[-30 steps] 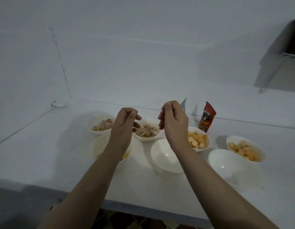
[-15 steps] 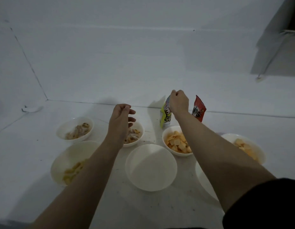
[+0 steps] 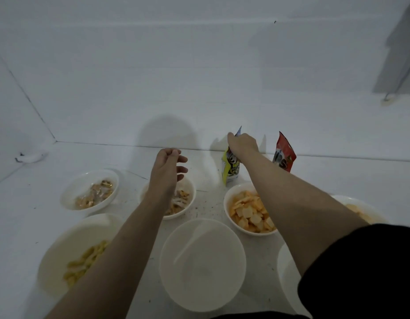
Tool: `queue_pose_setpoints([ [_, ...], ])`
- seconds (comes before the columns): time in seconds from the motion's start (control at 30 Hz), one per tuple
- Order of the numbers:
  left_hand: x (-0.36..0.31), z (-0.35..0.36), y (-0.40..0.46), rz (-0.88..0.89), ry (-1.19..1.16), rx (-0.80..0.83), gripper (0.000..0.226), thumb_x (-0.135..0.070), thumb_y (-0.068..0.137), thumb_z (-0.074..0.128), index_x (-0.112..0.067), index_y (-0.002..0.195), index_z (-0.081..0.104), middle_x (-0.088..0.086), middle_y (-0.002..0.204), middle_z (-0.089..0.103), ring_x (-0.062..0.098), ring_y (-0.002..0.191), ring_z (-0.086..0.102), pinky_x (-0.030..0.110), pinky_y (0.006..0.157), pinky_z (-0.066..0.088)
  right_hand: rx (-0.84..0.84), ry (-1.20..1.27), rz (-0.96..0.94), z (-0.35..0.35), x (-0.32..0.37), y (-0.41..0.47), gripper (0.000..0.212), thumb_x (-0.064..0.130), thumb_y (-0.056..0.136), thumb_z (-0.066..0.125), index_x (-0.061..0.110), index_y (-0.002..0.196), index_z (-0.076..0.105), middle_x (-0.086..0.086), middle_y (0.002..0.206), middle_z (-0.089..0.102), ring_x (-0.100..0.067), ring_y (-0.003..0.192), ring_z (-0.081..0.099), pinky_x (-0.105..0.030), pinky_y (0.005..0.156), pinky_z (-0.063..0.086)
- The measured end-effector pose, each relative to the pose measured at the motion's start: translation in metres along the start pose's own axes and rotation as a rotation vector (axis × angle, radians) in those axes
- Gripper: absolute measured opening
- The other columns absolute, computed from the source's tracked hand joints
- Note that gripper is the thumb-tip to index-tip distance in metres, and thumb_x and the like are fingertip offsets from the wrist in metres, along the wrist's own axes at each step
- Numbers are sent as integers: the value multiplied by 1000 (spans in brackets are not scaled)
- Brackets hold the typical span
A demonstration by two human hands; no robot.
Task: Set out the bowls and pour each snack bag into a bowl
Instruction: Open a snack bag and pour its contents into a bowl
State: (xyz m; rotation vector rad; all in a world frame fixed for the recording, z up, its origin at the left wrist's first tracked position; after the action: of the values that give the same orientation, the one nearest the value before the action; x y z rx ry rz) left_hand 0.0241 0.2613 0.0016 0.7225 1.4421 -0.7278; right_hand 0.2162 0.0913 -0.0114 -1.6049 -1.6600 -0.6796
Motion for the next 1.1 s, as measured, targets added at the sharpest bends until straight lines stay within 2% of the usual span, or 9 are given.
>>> queue_pose_setpoints([
  [0.1, -2, 2, 5, 15, 11, 9, 23, -24, 104, 39, -12, 112, 56, -2, 95, 65, 14, 76, 59, 32, 78, 48, 15, 31, 7, 4, 1, 4, 6, 10, 90, 39, 14, 86, 37, -1, 64, 41, -14, 52, 35, -27, 47, 27],
  [0.2, -4, 2, 5, 23, 9, 17, 22, -23, 104, 39, -12, 111, 56, -2, 95, 65, 14, 76, 59, 33, 78, 48, 7, 57, -9, 4, 3, 2, 23, 3, 92, 39, 20, 78, 31, 0, 64, 40, -13, 53, 34, -25, 46, 26],
  [0.27, -6, 2, 2, 28, -4, 25, 21, -22, 104, 39, -12, 110, 56, -2, 93, 65, 14, 74, 59, 34, 78, 48, -34, 111, -29, 1, 3, -6, 37, 6, 96, 34, 19, 63, 26, 3, 61, 35, -12, 49, 31, -24, 44, 23],
  [0.43, -20, -1, -15, 74, -58, 48, 16, -20, 104, 40, -14, 103, 55, -1, 90, 64, 14, 70, 57, 34, 74, 45, -111, 238, -161, -21, 27, -47, 38, 14, 101, 34, 14, 63, 29, 1, 63, 34, -14, 54, 31, -27, 51, 26],
  [0.57, -29, 1, -41, 118, -86, 91, 16, -20, 103, 40, -16, 99, 55, -2, 87, 64, 14, 70, 56, 31, 71, 45, -154, 328, -226, -47, 37, -91, 36, 25, 102, 37, -2, 83, 50, -5, 74, 46, -20, 68, 43, -37, 64, 40],
  [0.77, -40, 21, -94, 171, -121, 202, 17, -16, 101, 43, -21, 91, 55, -7, 84, 64, 11, 73, 53, 25, 66, 43, -312, 337, -310, -104, 22, -179, 46, 38, 102, 40, -6, 97, 53, -26, 97, 62, -38, 83, 57, -40, 75, 50],
  [0.93, -48, 53, -140, 216, -116, 330, 18, -16, 101, 44, -23, 89, 56, -9, 83, 63, 6, 73, 54, 25, 71, 45, -411, 423, -315, -147, -7, -253, 42, 35, 104, 43, -5, 96, 55, -27, 102, 61, -16, 77, 54, -28, 64, 50],
  [1.03, -47, 83, -168, 224, -115, 431, 18, -15, 99, 46, -23, 87, 57, -12, 83, 63, 0, 73, 55, 21, 73, 44, -498, 412, -306, -173, -27, -289, 44, 36, 103, 44, -6, 94, 54, -28, 98, 60, -19, 78, 55, -46, 75, 54],
  [1.1, -44, 107, -185, 213, -118, 494, 15, -13, 96, 50, -23, 88, 58, -10, 87, 63, 3, 77, 55, 22, 75, 43, -559, 357, -297, -191, -40, -308, 44, 36, 103, 44, -6, 92, 54, -28, 93, 59, -19, 76, 53, -47, 75, 52],
])
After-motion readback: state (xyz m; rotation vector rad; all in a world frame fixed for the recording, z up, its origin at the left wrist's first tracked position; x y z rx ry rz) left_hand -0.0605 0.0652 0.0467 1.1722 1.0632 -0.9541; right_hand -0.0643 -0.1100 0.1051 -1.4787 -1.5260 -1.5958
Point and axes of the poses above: each hand's wrist, its own y-axis towards the middle knuckle, its own z-axis out of the palm, x = y × z, the point moved 8 cm from there along y, towards the middle knuckle
